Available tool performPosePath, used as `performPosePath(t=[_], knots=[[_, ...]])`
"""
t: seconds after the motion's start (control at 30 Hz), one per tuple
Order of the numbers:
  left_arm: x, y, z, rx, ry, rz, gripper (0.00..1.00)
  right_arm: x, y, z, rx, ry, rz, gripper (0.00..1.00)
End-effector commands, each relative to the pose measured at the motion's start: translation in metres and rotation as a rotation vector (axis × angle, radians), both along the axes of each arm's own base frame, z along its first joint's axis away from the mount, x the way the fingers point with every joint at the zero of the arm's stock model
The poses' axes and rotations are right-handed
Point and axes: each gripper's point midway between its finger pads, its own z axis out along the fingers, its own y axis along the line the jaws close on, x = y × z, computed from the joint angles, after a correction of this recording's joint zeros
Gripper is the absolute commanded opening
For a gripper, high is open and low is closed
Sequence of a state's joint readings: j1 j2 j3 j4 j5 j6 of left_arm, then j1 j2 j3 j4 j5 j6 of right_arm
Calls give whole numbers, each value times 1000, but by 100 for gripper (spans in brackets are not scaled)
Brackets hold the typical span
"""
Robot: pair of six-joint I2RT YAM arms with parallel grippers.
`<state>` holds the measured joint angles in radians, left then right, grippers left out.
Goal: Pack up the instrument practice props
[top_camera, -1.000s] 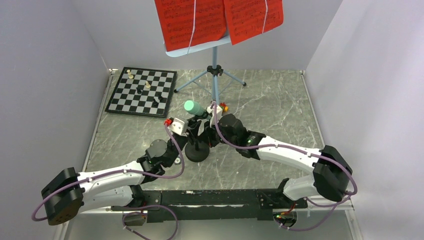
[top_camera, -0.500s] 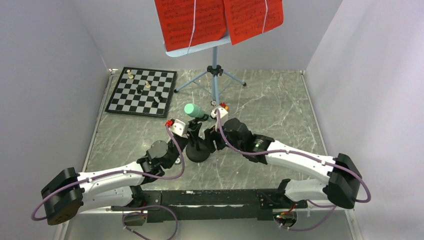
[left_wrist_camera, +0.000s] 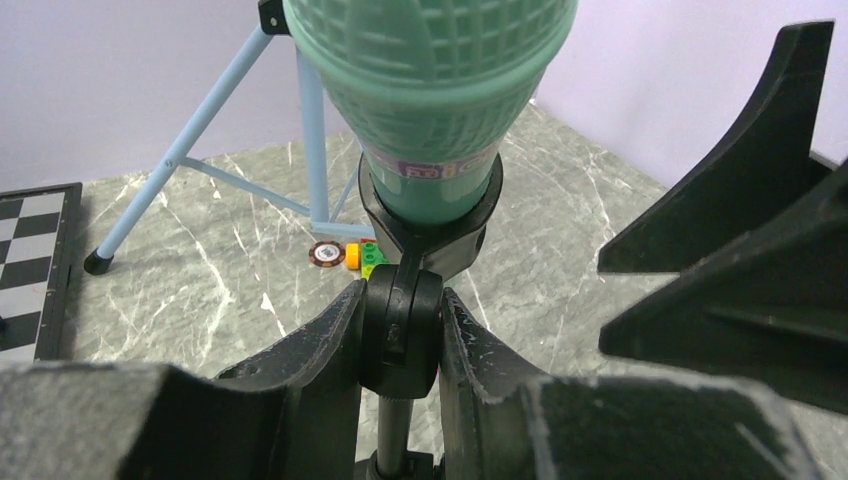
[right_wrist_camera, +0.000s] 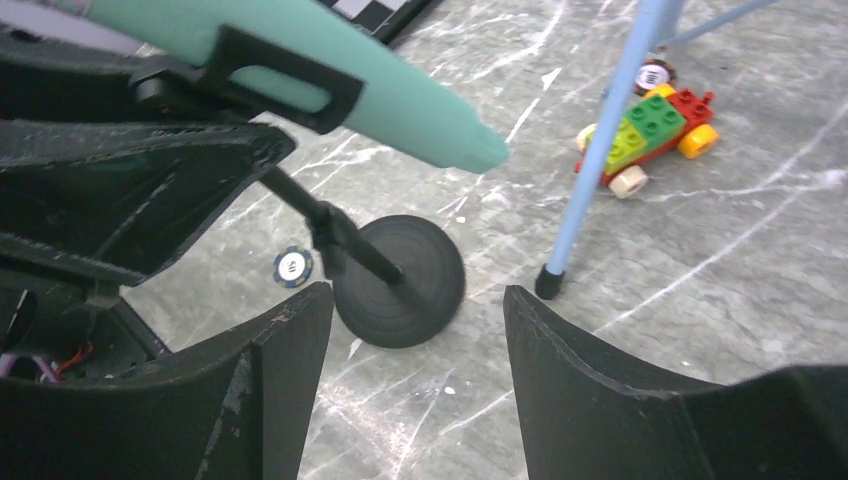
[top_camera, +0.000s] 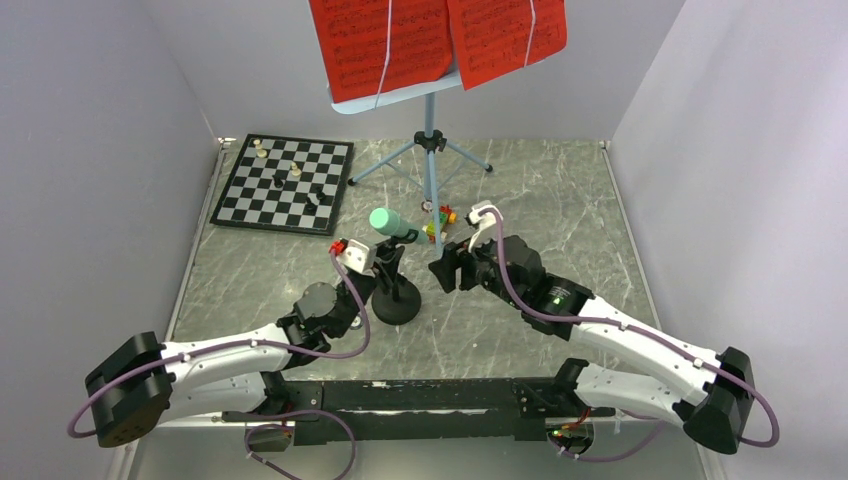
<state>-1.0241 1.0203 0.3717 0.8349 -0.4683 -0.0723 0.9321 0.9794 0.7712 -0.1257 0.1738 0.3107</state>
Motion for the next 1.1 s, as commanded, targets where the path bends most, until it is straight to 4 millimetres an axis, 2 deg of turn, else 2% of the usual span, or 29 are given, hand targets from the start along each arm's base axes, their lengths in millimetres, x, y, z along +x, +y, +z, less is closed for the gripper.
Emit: performPosePath(t=[0.0,0.23,0.53,0.63,0.7,0.83,0.9,1.07], knots=[[-4,3,-68,137,146,-1,0,8,-15,6,57,0,-71,67],[-5,2,-98,188,204,-3,0,10,-20,0,53,9,-85,66],[-10,3,-120,208,255,-13,0,9,-27,-7,50,12,-99,66],[-12,5,-119,182,249,-19,0,8,-29,-9,53,14,-100,65],[-12,6,-114,168,237,-16,8,7,-31,-10,52,14,-105,65],[-12,7,-96,134,201,-20,36,7,-32,-9,51,12,-108,65],[-12,6,-85,114,187,-25,46,7,-32,-9,53,12,-108,65],[-10,5,-67,110,175,-15,58,7,-31,-12,51,20,-103,65]])
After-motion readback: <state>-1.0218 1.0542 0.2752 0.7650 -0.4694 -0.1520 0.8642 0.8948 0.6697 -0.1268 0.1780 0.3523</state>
